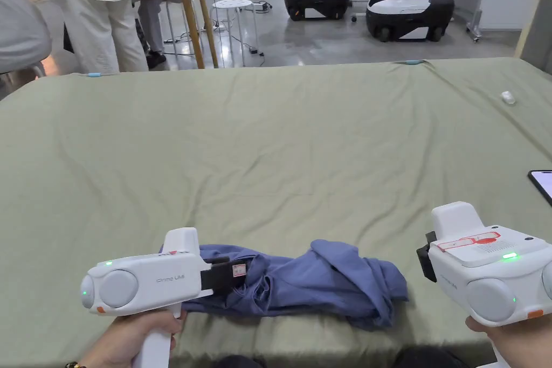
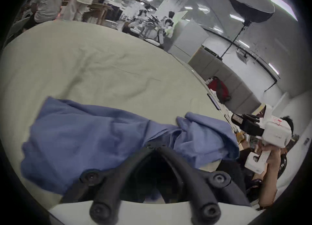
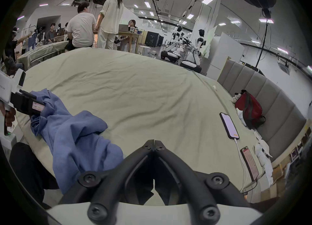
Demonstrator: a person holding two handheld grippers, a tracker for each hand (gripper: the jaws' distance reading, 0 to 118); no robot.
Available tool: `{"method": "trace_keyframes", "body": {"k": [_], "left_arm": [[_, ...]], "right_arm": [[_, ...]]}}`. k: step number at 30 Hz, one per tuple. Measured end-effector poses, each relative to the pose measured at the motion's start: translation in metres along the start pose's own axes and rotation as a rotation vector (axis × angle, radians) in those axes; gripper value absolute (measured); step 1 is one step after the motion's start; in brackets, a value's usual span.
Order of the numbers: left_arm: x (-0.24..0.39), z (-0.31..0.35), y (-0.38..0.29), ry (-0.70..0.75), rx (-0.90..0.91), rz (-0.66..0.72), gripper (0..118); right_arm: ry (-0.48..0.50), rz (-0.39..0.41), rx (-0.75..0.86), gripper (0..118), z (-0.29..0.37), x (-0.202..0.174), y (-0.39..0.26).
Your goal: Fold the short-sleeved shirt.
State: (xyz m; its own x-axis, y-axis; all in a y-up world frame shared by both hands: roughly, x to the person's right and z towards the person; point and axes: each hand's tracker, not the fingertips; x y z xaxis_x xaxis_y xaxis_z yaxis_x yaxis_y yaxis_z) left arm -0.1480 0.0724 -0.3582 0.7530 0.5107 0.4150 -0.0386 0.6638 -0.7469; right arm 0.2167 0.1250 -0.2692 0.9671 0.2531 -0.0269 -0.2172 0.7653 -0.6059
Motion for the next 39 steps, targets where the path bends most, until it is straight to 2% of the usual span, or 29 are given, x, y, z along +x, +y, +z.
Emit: {"method": "trace_keyframes", "body": {"k": [2, 7, 11, 17, 24, 25, 26, 27, 28, 30, 31, 32, 33, 37, 39], "left_arm": [[0.003, -0.012, 0.007, -0.001, -0.068, -0.02, 0], [0.003, -0.014, 0.013, 0.027, -0.063, -0.029, 0], [0.008, 0.012, 0.012, 0.031, -0.028, -0.052, 0], [-0.023, 0.057, 0.021, 0.105, 0.076, -0.015, 0], [-0.065, 0.099, 0.022, 0.203, 0.134, 0.081, 0], [-0.068, 0.101, 0.022, 0.203, 0.136, 0.088, 11], [-0.066, 0.101, 0.019, 0.202, 0.138, 0.096, 11], [-0.067, 0.101, 0.018, 0.199, 0.145, 0.108, 17], [-0.069, 0.1, 0.017, 0.192, 0.156, 0.117, 35], [-0.078, 0.097, 0.015, 0.181, 0.161, 0.138, 98], [-0.081, 0.095, 0.015, 0.164, 0.158, 0.157, 118], [-0.083, 0.094, 0.014, 0.122, 0.17, 0.189, 118], [-0.086, 0.09, 0.014, 0.097, 0.171, 0.225, 112], [-0.086, 0.064, 0.008, 0.104, 0.083, 0.257, 105], [-0.093, 0.052, 0.004, 0.088, 0.056, 0.261, 86]], "right_arm": [[-0.009, 0.0, -0.007, 0, 0.001, 0.003, -0.002], [-0.017, -0.007, -0.011, 0, 0.005, 0.007, -0.004], [-0.015, 0.0, -0.003, 0, 0.002, 0.004, 0.001], [-0.005, 0.009, 0.027, 0, -0.008, -0.006, 0.014], [0.009, 0.006, 0.041, 0, -0.01, -0.026, 0.028], [0.018, 0.005, 0.042, 0, -0.01, -0.028, 0.028], [0.023, 0.008, 0.042, 0, -0.01, -0.03, 0.028], [0.029, 0.014, 0.041, 0, -0.009, -0.032, 0.028], [0.032, 0.019, 0.04, 0, -0.009, -0.033, 0.027], [0.041, 0.03, 0.034, 0, -0.009, -0.034, 0.027], [0.044, 0.031, 0.031, 0, -0.01, -0.033, 0.026], [0.045, 0.03, 0.029, 0, -0.01, -0.032, 0.026], [0.045, 0.028, 0.027, 0, -0.01, -0.03, 0.025], [0.033, 0.024, 0.024, 0, -0.011, -0.024, 0.023], [0.03, 0.021, 0.025, 0, -0.013, -0.021, 0.022]]}}
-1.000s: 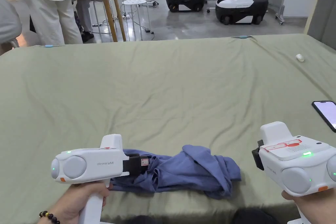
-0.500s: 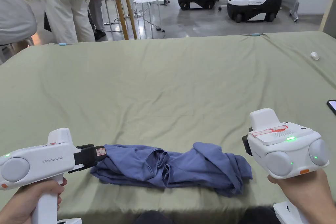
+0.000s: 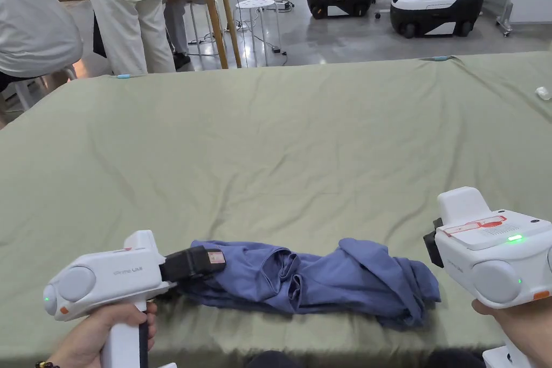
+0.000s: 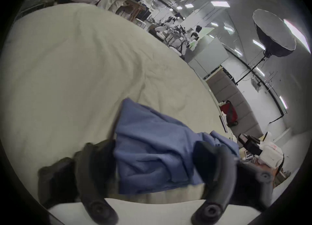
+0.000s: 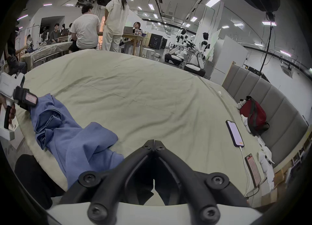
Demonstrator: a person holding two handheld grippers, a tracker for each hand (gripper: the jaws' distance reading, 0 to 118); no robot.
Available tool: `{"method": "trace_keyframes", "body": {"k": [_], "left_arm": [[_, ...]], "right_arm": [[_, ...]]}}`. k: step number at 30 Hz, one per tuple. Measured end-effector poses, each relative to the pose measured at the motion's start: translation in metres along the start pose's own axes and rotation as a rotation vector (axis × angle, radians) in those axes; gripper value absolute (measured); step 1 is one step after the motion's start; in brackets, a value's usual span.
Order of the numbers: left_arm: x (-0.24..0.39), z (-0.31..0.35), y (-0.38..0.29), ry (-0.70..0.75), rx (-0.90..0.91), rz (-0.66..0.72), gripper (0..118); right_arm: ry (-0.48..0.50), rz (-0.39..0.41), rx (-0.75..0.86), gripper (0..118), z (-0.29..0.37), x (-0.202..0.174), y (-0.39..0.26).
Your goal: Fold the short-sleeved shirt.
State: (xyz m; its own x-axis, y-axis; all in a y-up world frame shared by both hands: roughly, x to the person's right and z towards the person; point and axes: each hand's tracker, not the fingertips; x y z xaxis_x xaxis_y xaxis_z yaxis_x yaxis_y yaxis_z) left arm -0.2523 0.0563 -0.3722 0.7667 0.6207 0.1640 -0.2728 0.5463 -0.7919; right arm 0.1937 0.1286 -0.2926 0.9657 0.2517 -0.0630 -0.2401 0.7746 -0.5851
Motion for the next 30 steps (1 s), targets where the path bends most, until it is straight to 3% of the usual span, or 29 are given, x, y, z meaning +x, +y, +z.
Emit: {"method": "trace_keyframes", "body": {"k": [2, 4, 6, 9, 23, 26, 30], "left_arm": [[0.007, -0.003, -0.01, 0.067, 0.057, -0.024, 68], [0.009, -0.002, -0.012, 0.041, 0.047, -0.064, 30], [0.009, 0.003, -0.015, 0.038, 0.067, -0.058, 23], [0.002, 0.01, -0.011, 0.057, 0.124, -0.09, 21], [-0.057, 0.097, -0.001, 0.247, 0.316, 0.063, 19], [-0.038, 0.103, 0.001, 0.203, 0.322, 0.042, 19], [0.016, 0.108, 0.001, 0.097, 0.343, -0.101, 19]], "right_arm": [[-0.003, -0.001, -0.002, 0, -0.001, 0.002, -0.001], [-0.003, -0.001, -0.004, 0, 0.005, 0.002, 0.001], [-0.008, 0.002, -0.007, 0, 0.006, 0.002, 0.001], [-0.006, 0.001, -0.009, 0, 0.004, 0.002, -0.001], [0.017, 0.004, 0.003, 0, 0.001, -0.005, 0.001], [0.021, 0.007, 0.004, 0, -0.002, -0.005, -0.001], [0.019, 0.007, -0.001, 0, 0.0, -0.003, -0.003]]}}
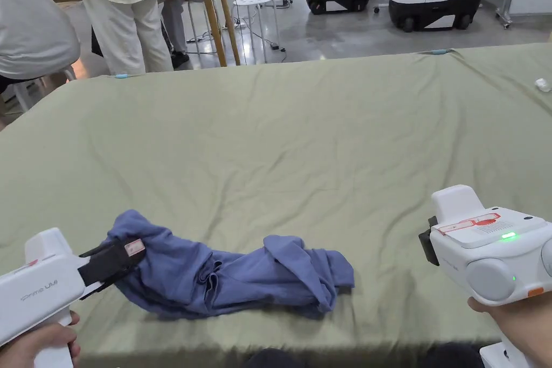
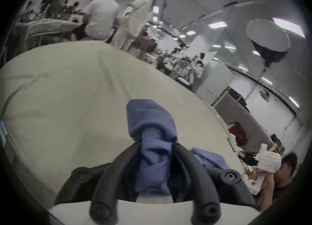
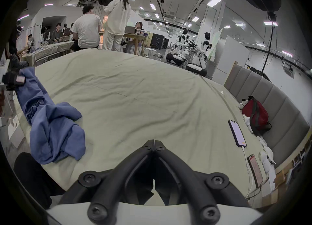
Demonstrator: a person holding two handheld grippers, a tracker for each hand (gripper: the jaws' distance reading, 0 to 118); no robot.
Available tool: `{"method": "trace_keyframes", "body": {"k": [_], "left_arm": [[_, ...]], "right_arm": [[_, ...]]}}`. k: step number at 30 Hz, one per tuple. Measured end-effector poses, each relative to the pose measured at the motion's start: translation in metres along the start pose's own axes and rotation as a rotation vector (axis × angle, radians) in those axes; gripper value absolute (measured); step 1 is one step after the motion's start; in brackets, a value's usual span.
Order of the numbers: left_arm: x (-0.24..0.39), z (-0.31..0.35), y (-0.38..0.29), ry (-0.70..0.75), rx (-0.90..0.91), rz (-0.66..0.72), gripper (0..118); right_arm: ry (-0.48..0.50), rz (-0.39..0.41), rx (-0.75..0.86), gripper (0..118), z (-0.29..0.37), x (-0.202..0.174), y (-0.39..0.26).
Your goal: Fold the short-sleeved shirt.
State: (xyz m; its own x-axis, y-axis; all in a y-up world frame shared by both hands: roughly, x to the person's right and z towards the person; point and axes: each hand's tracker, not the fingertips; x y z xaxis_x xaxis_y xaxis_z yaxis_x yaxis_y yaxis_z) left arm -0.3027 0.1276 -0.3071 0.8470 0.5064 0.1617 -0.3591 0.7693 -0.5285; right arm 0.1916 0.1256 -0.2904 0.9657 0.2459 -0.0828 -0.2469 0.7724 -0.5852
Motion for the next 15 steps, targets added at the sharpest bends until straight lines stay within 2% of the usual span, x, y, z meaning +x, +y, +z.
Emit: {"method": "trace_keyframes", "body": {"k": [4, 7, 9, 13, 15], "left_arm": [[0.073, -0.007, -0.008, -0.084, -0.02, -0.153, 19], [0.116, -0.028, -0.025, -0.146, -0.107, -0.222, 19], [0.129, -0.044, -0.036, -0.199, -0.171, -0.188, 19], [0.154, -0.081, -0.065, -0.163, -0.256, -0.294, 19], [0.16, -0.094, -0.074, -0.184, -0.314, -0.295, 25]], "right_arm": [[0.008, -0.016, -0.003, 0, 0.004, 0.002, -0.002], [0.006, -0.024, -0.003, 0, 0.005, 0.005, -0.005], [0.008, -0.026, -0.004, 0, 0.007, 0.008, -0.007], [0.001, -0.034, -0.003, 0, 0.011, 0.015, -0.011], [-0.005, -0.034, -0.003, 0, 0.009, 0.019, -0.015]]}}
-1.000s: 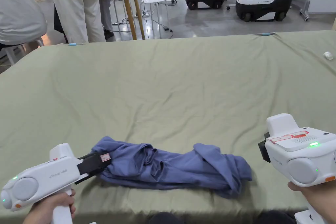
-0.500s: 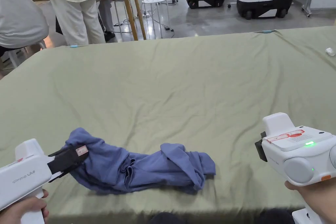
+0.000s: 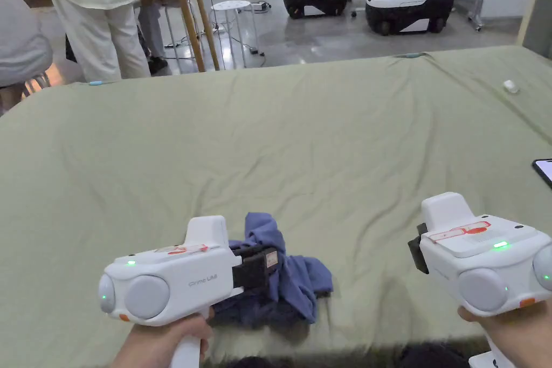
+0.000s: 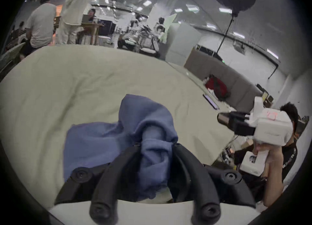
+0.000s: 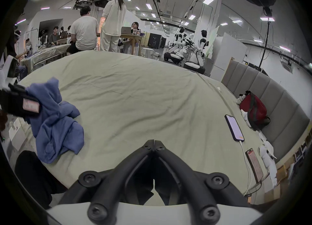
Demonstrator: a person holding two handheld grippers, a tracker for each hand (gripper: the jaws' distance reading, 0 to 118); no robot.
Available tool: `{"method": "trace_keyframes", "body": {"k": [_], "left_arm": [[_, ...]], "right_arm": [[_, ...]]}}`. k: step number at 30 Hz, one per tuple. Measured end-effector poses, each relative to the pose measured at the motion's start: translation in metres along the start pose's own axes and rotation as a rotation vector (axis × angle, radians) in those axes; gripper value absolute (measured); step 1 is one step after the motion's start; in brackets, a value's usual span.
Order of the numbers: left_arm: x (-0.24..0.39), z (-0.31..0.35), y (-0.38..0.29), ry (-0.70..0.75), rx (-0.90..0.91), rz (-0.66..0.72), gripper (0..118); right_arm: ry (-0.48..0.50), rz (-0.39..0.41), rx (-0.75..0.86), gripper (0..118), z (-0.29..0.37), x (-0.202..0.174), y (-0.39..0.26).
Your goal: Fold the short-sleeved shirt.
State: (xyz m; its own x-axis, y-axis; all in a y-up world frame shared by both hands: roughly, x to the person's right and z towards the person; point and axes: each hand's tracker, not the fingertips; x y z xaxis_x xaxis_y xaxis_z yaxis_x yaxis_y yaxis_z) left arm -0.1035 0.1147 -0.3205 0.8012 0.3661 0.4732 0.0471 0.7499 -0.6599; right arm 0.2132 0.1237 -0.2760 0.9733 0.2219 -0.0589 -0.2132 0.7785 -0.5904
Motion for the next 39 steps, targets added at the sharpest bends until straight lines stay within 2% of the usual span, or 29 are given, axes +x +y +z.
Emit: {"method": "trace_keyframes", "body": {"k": [1, 3, 6, 7, 12, 14, 15, 17, 18, 20, 22, 25, 29, 33, 36, 39], "left_arm": [[0.002, -0.006, -0.002, 0.0, -0.024, 0.001, 40], [0.005, -0.01, -0.005, -0.029, -0.034, 0.02, 53], [0.002, -0.002, -0.001, -0.137, 0.011, 0.095, 97], [0.0, 0.004, 0.003, -0.123, 0.015, 0.098, 107], [-0.017, 0.053, 0.018, -0.117, 0.182, 0.116, 108], [-0.03, 0.069, 0.021, -0.101, 0.21, 0.151, 103], [-0.037, 0.076, 0.022, -0.101, 0.214, 0.158, 89], [-0.046, 0.082, 0.021, -0.066, 0.231, 0.164, 22], [-0.048, 0.077, 0.021, -0.016, 0.207, 0.163, 0], [-0.046, 0.064, 0.019, 0.06, 0.141, 0.141, 0], [-0.042, 0.048, 0.013, 0.023, 0.084, 0.098, 0], [-0.031, 0.024, 0.009, 0.011, 0.053, 0.126, 0], [-0.012, -0.003, 0.01, -0.036, 0.003, 0.093, 0], [0.005, -0.038, 0.016, -0.07, -0.151, 0.062, 0], [0.012, -0.058, 0.013, -0.081, -0.171, 0.024, 0], [0.011, -0.061, 0.016, -0.079, -0.188, 0.054, 0]], "right_arm": [[-0.003, -0.001, -0.002, 0, 0.0, 0.002, -0.001], [-0.009, -0.003, -0.007, 0, -0.002, 0.006, -0.003], [-0.015, -0.01, -0.013, 0, -0.005, 0.008, -0.006], [-0.014, -0.013, -0.015, 0, -0.004, 0.008, -0.006], [-0.001, -0.002, -0.019, 0, -0.004, 0.001, -0.005], [0.006, 0.0, -0.018, 0, -0.005, -0.002, -0.005], [0.01, 0.001, -0.018, 0, -0.002, -0.005, -0.003], [0.017, 0.002, -0.015, 0, -0.001, -0.009, -0.001], [0.021, 0.004, -0.015, 0, -0.001, -0.01, 0.0], [0.03, 0.009, -0.011, 0, -0.001, -0.013, 0.002], [0.035, 0.02, -0.008, 0, 0.001, -0.015, 0.003], [0.035, 0.032, -0.004, 0, 0.004, -0.017, 0.005], [0.031, 0.035, 0.008, 0, 0.012, -0.015, 0.006], [0.021, 0.046, 0.01, 0, 0.017, -0.012, 0.005], [0.009, 0.052, 0.01, 0, 0.02, -0.01, 0.003], [0.034, 0.053, 0.0, 0, 0.026, -0.014, 0.004]]}}
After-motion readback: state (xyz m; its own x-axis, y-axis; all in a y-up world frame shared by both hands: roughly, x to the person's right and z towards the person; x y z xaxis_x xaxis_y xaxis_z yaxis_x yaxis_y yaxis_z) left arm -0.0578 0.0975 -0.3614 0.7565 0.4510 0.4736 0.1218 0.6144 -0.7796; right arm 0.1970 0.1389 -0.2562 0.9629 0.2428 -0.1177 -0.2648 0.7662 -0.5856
